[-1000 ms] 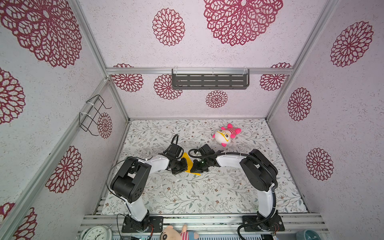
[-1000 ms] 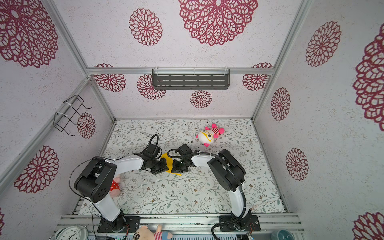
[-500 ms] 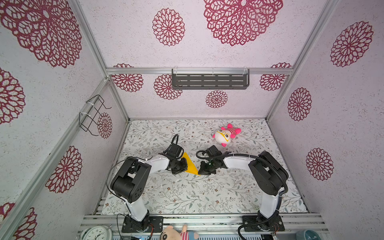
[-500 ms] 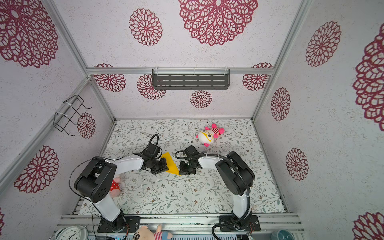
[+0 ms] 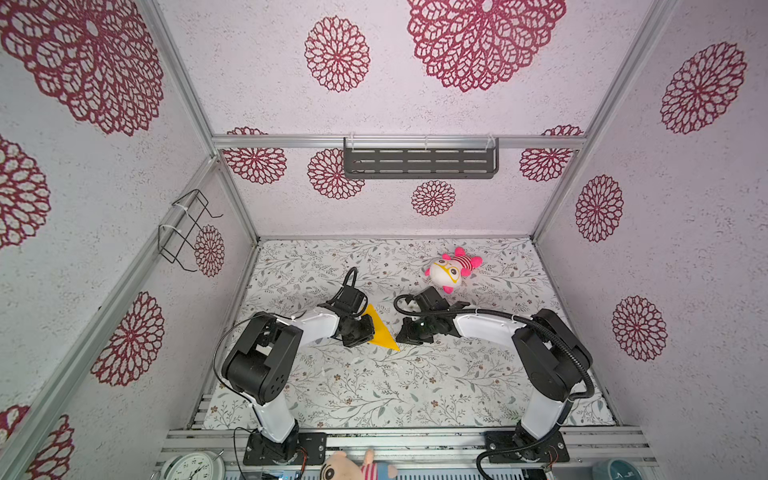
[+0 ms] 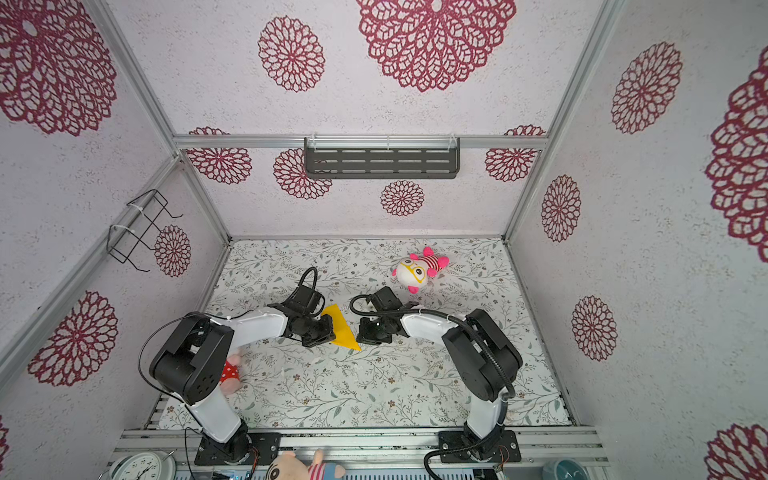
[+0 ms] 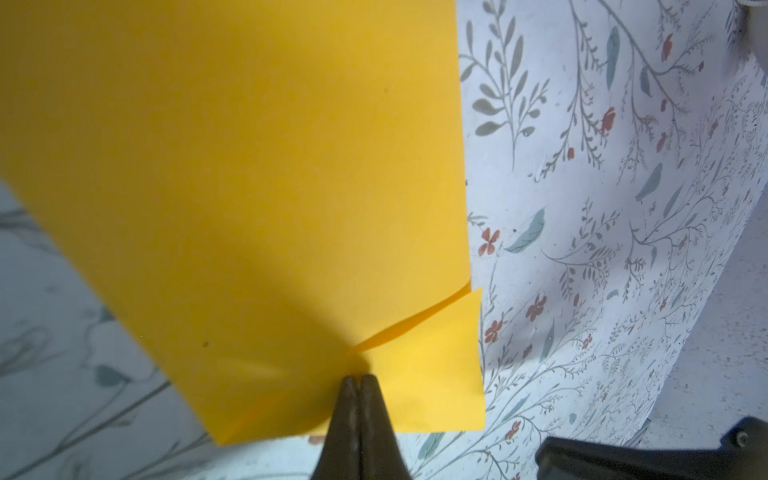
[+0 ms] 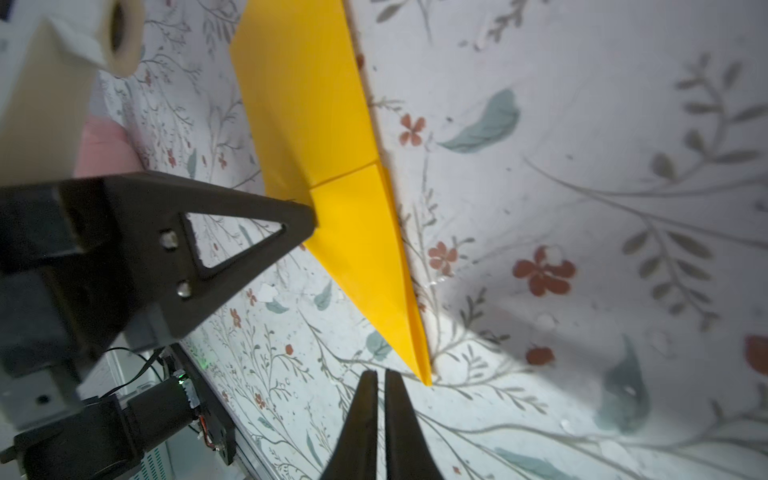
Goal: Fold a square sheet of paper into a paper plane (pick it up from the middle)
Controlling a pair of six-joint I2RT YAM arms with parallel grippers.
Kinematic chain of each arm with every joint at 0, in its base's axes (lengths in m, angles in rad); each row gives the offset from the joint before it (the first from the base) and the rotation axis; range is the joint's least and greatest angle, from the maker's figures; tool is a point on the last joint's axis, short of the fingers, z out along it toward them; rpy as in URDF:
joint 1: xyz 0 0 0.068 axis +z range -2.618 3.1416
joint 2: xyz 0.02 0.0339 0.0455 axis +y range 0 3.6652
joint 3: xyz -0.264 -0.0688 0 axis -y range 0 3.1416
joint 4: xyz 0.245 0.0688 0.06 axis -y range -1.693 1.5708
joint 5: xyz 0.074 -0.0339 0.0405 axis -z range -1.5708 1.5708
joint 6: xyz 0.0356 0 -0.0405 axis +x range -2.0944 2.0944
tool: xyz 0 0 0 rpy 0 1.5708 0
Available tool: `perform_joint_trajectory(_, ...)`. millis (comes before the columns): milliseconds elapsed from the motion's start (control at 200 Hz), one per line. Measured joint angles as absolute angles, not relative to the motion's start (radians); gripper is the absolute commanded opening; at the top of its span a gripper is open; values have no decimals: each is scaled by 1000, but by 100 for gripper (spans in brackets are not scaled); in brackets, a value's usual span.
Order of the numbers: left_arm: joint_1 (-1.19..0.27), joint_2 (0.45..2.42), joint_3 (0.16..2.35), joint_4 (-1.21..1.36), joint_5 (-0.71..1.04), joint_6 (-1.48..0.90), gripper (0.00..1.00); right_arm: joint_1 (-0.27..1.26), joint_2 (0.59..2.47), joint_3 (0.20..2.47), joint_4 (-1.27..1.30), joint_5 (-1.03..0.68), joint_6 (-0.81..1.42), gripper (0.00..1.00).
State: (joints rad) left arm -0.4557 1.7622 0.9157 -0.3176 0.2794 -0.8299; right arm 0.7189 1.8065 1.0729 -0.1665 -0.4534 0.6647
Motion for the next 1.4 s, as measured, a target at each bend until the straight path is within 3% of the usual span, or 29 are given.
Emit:
perform_joint_trajectory(310, -456, 1764, 923, -327, 282, -815, 0, 731, 1897, 1092, -179, -445, 666, 10)
perform_joint_trajectory(635, -492, 1765, 989, -393, 254, -764, 7, 730, 1900, 1096, -186, -442, 666, 9)
perform_joint_trajectory(1401, -539, 1837, 1098, -588, 118, -700, 5, 729, 1905, 1104, -198, -446, 666, 10)
